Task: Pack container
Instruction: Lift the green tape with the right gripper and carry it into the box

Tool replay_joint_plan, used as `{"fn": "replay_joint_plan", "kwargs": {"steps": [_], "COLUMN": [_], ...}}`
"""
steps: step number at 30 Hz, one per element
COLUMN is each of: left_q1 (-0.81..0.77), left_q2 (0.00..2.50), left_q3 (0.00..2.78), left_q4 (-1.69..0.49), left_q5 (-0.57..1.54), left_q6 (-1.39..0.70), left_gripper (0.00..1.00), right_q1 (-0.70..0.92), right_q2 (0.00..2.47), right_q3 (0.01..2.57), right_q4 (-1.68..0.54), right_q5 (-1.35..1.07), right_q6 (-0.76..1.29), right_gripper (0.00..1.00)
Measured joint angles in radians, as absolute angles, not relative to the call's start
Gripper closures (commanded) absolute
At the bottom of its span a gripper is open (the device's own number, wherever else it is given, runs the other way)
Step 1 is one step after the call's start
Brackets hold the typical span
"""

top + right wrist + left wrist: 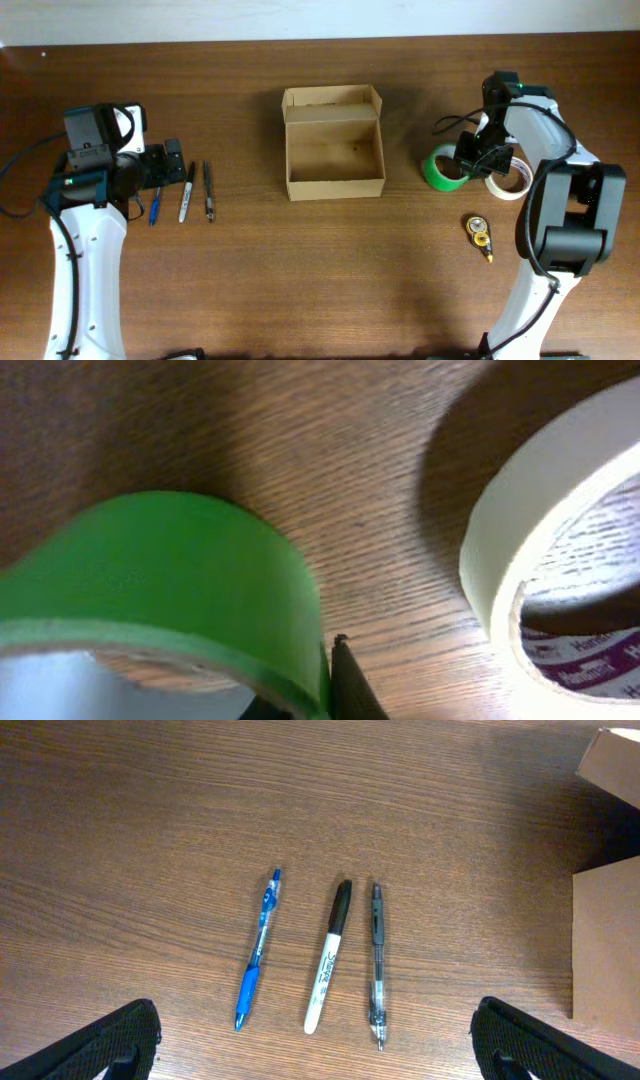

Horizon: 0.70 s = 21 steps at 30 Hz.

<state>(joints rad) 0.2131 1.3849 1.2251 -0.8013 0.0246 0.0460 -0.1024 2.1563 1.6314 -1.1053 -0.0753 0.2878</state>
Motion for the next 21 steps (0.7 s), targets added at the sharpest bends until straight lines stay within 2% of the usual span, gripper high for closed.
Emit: {"fn": "replay_joint_plan", "kwargs": {"steps": [11,16,21], "left_q1": [0.213,0.213,0.213], "left_q2": [1.385,1.385,1.385], "left_q3": [1.225,1.225,1.225], "left_q4": [-0.801,-0.801,-0.801], "left_q5": [0.025,0.025,0.025], "left_q6": [0.046,0.046,0.046], "left_gripper": [0.01,0.00,0.00], "right_q1": [-0.097,-0.056,0.103], "right_q2": [2.116,1.942,1.727], "right_q3": [1.733,1.911,2.052], "right_q4": [-1.214,-1.246,-1.241], "right_q5": [-0.079,-0.105,-0.122], "right_q6": [0.287,0.271,0.241], "right_gripper": [0.96,0.96,0.96]}}
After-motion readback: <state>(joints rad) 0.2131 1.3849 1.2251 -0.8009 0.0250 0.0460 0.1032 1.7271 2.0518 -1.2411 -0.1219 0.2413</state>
